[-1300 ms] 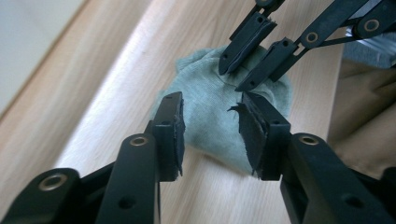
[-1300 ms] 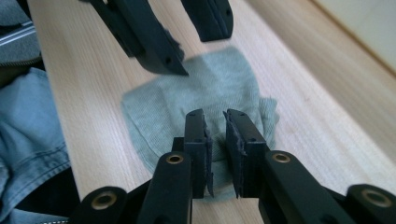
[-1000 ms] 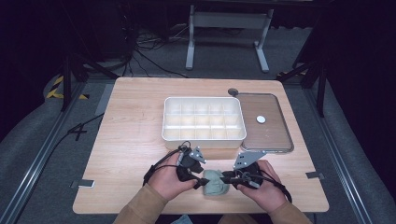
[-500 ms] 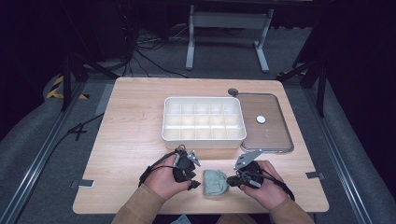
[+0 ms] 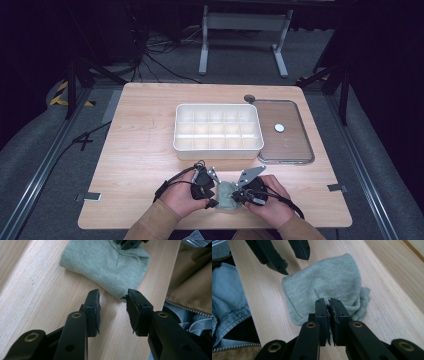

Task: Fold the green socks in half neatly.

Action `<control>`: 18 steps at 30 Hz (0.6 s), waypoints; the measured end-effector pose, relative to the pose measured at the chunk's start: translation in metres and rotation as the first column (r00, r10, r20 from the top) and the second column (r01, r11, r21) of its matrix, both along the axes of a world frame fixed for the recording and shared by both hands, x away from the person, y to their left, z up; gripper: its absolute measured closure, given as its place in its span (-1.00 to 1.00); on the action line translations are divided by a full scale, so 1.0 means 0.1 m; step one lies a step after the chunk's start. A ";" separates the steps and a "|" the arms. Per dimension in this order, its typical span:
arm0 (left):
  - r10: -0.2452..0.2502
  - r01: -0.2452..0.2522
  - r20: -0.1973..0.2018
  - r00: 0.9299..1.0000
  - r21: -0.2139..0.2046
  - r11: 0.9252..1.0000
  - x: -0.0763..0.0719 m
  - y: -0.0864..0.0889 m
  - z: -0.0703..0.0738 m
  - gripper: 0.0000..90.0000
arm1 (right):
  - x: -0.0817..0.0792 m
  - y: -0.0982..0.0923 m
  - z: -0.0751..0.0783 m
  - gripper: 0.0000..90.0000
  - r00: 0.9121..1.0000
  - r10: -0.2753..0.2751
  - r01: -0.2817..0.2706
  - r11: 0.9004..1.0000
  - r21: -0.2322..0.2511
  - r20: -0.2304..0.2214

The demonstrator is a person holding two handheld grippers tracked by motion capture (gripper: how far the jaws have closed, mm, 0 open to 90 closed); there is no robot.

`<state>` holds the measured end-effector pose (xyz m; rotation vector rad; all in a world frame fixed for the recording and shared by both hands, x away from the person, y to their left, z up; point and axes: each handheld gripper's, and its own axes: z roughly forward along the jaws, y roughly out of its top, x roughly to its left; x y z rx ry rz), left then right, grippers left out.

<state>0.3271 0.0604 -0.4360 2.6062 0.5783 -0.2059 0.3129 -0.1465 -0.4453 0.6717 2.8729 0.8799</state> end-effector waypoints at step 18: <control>-0.063 0.060 0.139 0.988 0.029 0.998 0.03 -0.13 -0.13 0.81 | 0.02 -0.06 -0.04 0.95 1.000 -0.024 0.025 0.999 0.034 -0.019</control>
